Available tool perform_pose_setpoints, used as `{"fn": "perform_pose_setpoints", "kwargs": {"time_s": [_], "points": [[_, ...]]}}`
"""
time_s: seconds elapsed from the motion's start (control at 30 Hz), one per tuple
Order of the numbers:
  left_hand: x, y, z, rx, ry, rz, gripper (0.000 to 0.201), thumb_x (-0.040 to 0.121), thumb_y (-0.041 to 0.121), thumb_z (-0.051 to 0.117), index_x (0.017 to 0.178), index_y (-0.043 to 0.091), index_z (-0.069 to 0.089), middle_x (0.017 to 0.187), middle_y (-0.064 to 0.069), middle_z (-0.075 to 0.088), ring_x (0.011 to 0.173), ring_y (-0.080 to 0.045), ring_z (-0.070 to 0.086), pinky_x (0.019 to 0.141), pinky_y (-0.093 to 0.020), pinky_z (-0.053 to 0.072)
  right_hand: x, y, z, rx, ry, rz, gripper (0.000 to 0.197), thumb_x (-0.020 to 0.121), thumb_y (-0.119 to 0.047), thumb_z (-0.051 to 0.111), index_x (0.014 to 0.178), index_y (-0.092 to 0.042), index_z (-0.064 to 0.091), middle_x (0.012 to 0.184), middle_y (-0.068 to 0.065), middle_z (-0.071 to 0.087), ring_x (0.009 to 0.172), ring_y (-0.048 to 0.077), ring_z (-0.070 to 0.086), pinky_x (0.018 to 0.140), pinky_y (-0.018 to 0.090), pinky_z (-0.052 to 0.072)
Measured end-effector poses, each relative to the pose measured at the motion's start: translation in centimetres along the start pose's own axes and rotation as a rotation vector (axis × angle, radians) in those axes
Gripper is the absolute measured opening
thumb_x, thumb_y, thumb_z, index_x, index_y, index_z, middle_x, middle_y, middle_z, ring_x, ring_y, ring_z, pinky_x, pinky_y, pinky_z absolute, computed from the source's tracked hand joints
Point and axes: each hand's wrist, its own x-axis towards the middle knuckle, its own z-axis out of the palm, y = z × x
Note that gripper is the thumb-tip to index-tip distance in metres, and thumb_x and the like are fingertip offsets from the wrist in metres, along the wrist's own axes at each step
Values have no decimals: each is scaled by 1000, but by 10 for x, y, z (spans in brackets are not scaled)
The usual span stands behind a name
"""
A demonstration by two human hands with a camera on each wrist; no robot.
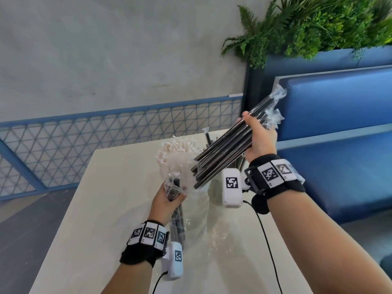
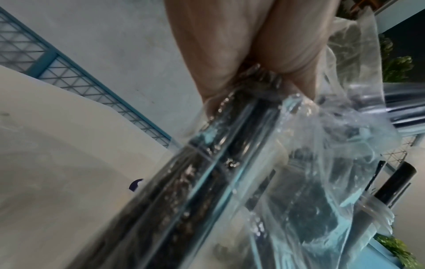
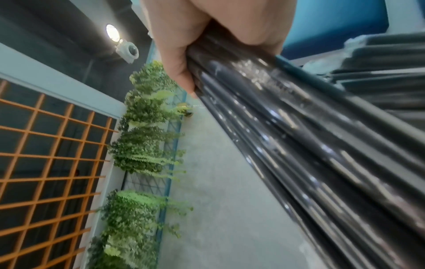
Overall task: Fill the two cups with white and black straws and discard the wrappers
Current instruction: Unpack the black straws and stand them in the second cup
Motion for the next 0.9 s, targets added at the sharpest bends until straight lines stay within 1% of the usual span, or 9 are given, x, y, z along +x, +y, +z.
{"fn": "perform_pose_setpoints", "kwargs": {"time_s": [0.07,0.13,0.27,0.33,0.4,0.47,0.53,0.73,0.9], "points": [[1,-3,-2,14,12,-3,40,78,15,71,116,12,58,108,2,68,102,-10,62,79,-13,46,4,-14,0,17,37,-54,41,76,-7,72,114,2,59,97,15,68,73,21,70,62,28,56],[2,-3,-3,8,19,-11,39,79,13,71,116,11,58,104,4,68,100,-8,62,84,-17,48,7,-27,2,50,39,-137,36,76,-4,72,108,4,60,86,12,67,66,20,68,61,29,55],[2,-2,-2,1,24,-2,38,79,9,70,116,10,58,100,6,68,95,-2,61,71,-3,47,10,-43,10,13,0,-341,16,75,-1,72,87,-2,62,73,7,66,61,18,64,65,31,55],[2,-2,-2,9,28,-5,37,79,9,70,114,11,58,99,6,68,95,-5,62,72,-6,47,13,-39,12,-122,-46,-413,28,74,-5,72,97,5,61,79,12,67,66,20,66,68,35,57],[2,-1,-1,6,33,-11,36,78,11,71,112,14,59,99,7,68,96,-7,62,78,-16,47,15,-23,11,-326,-91,-442,31,74,-8,73,100,2,61,90,18,69,75,26,69,74,42,59],[1,1,-1,14,27,-8,35,78,11,71,110,17,57,97,10,66,93,-5,61,78,-17,47,17,0,6,-493,-109,-414,29,73,-13,74,97,-5,61,96,19,69,85,31,69,80,48,57],[0,2,-1,10,20,-7,34,80,9,69,109,19,55,94,13,63,88,0,59,68,-6,47,19,26,-2,-609,-103,-352,32,73,-16,75,99,-1,62,96,18,70,88,31,69,82,49,55],[0,1,-3,-27,21,-37,37,79,10,70,114,12,57,96,11,66,90,-2,62,67,-4,49,28,70,-20,-708,-85,-235,32,74,-15,75,102,-5,67,95,10,71,89,25,68,87,42,55],[-2,5,-1,-40,1,-32,37,79,8,70,111,17,55,93,14,65,87,3,59,64,-2,47,36,91,-28,-821,-103,-198,31,75,-18,74,101,-4,65,93,11,71,86,27,68,79,37,57]]}}
